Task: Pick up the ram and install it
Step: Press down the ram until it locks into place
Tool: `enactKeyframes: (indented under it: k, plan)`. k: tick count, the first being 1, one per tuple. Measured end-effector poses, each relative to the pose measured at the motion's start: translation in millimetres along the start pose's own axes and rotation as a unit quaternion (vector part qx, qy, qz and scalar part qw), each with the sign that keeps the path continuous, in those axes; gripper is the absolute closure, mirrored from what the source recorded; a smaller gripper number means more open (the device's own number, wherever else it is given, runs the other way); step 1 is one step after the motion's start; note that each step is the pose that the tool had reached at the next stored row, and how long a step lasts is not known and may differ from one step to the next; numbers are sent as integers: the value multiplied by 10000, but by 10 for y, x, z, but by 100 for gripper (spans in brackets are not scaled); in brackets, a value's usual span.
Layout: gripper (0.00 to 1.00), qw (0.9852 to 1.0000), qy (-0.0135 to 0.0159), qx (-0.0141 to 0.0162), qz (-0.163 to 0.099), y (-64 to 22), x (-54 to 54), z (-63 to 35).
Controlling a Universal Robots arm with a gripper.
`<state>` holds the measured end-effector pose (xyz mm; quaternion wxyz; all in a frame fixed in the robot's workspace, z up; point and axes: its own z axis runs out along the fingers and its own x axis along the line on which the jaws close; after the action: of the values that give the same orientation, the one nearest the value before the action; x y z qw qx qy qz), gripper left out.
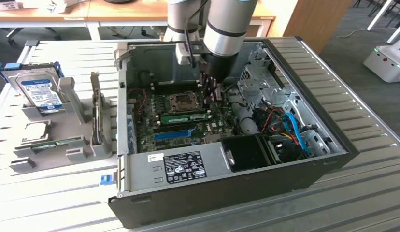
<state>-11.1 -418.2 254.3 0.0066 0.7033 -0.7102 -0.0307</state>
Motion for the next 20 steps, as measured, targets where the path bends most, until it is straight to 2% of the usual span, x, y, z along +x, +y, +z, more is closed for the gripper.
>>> enactKeyframes:
  k: [13, 20]
  plan:
    - [89, 10000, -1, 0, 1, 382, 4, 21]
    - [89, 10000, -1, -3, 0, 501, 6, 29]
